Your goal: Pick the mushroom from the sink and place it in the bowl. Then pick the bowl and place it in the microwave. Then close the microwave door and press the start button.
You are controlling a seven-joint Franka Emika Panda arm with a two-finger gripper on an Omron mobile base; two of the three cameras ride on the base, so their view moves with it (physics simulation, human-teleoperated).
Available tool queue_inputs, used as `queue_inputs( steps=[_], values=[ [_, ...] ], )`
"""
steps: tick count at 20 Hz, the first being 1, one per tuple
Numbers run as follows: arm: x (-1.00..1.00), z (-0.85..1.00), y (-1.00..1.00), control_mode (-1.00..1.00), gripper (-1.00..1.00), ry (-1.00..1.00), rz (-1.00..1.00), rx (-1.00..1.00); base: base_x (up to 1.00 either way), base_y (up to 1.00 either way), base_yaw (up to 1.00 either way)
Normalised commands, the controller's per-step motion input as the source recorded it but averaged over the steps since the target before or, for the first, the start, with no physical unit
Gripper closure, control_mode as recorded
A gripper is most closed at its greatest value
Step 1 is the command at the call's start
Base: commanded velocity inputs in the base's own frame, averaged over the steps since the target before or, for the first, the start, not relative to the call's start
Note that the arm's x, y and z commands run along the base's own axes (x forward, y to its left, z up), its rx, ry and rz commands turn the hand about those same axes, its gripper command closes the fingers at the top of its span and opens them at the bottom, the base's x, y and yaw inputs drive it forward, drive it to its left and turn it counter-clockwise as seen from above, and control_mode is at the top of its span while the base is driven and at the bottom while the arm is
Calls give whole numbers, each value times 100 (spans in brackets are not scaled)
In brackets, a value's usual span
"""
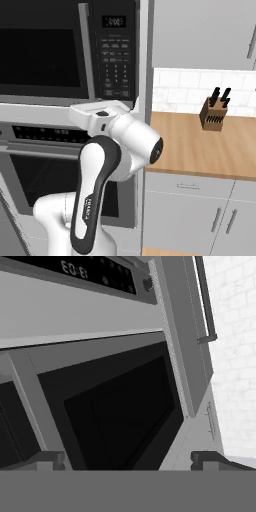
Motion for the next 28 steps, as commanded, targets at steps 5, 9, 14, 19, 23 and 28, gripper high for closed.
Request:
queue_inputs(
  steps=[5,9,14,19,23,28],
  values=[
    [52,-13,0,-100,-100,-28,0,-6,0,0,0],
    [58,-24,0,-100,-100,-28,0,-8,0,0,0],
    [40,-21,0,-100,-100,-17,0,-4,0,0,0],
    [-6,32,19,-100,-100,8,-1,21,0,0,0],
    [-19,37,31,-100,-100,32,0,36,0,0,0],
    [-52,-11,46,-100,-100,28,0,35,0,0,0]
  ],
)
